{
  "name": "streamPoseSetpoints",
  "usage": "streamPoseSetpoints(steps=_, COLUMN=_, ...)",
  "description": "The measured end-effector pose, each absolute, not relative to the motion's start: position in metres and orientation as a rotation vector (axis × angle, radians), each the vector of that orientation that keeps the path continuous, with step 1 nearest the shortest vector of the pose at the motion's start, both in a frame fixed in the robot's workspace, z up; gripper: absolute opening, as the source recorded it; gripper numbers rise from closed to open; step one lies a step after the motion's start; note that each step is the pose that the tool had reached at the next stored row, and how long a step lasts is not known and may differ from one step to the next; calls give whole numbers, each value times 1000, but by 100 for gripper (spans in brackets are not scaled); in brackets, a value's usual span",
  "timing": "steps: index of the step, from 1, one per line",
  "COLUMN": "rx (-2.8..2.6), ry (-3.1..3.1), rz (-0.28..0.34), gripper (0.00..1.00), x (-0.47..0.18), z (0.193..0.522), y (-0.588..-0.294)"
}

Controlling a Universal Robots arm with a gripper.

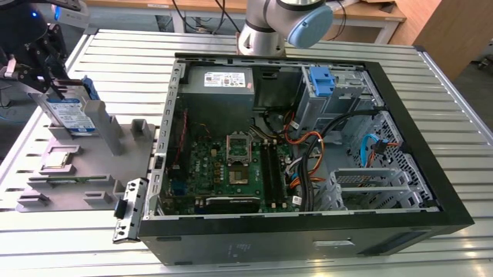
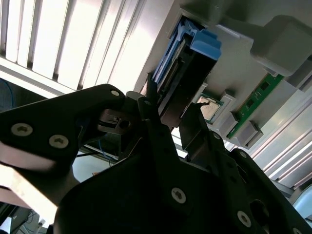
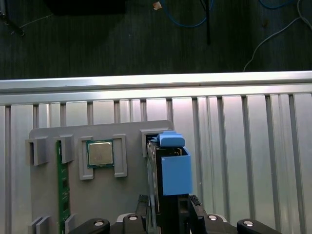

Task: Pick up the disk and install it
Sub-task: 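Pick up the disk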

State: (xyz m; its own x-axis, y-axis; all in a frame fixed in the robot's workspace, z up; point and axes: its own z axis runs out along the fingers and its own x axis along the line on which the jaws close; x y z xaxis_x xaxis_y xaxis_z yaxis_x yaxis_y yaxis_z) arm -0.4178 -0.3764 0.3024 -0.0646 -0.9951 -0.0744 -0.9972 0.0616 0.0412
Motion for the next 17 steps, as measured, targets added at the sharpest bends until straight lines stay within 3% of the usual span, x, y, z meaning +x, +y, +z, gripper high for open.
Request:
streamPoseSetpoints(steps=7, rx=-2131, ry=2270, rz=126, gripper=43, x=-418, z=302, y=-377)
streamPoseSetpoints(steps=9, rx=-2131, ry=2270, rz=126, gripper=36, x=-418, z=302, y=-377)
streamPoseSetpoints(steps=17, rx=-2130, ry=2270, rz=126, gripper=36, x=-418, z=302, y=-377)
